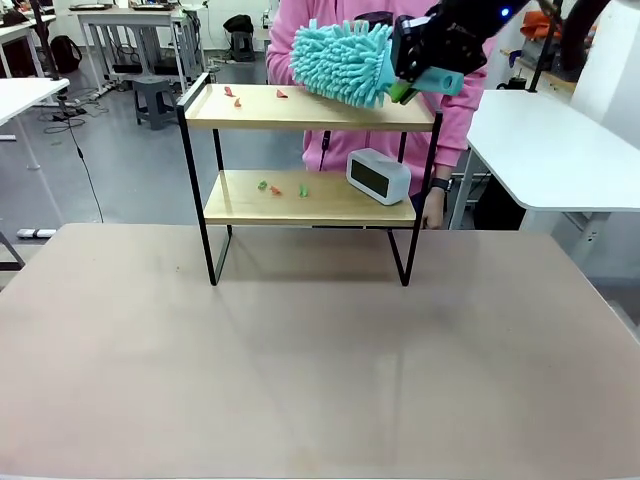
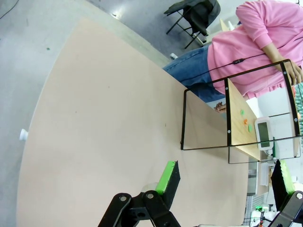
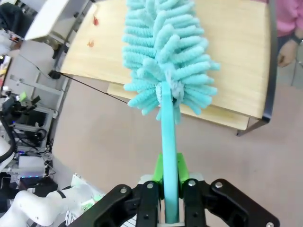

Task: Clean the shelf.
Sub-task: Clean the specific tier of the Shelf with the Duster once objects are removed.

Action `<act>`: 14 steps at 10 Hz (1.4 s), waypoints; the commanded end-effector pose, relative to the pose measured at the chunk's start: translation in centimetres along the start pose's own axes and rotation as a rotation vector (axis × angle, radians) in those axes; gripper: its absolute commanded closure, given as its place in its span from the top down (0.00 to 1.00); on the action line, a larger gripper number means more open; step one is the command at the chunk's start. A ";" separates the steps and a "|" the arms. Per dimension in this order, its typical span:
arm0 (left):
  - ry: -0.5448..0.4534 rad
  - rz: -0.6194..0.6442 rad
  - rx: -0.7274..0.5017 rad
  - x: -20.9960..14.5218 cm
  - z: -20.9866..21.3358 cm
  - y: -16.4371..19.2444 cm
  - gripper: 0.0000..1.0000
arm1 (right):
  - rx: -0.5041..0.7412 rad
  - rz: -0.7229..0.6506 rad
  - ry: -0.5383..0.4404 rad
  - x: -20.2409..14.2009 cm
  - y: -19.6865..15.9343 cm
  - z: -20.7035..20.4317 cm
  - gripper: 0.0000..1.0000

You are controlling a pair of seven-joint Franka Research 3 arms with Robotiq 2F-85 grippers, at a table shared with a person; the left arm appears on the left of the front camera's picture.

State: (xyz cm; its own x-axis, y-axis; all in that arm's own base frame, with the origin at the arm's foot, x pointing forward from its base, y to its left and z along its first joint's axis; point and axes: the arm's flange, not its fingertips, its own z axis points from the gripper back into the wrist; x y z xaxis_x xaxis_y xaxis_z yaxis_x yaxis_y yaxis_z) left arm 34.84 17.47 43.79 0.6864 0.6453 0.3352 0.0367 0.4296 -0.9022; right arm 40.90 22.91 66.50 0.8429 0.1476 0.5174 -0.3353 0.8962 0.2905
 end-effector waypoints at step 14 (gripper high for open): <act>-0.001 0.010 -0.009 0.0 0.0 -0.2 1.00 | 0.221 0.131 0.085 1.3 4.3 -6.0 0.11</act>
State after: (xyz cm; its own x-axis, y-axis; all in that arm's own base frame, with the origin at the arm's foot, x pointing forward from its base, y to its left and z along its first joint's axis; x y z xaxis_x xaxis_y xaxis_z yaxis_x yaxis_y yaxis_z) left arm 34.83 17.47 43.78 0.6865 0.6454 0.3351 0.0367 0.4294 -0.9024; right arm 42.97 31.03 62.98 0.8267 0.2546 0.5017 -0.4764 0.7911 0.3836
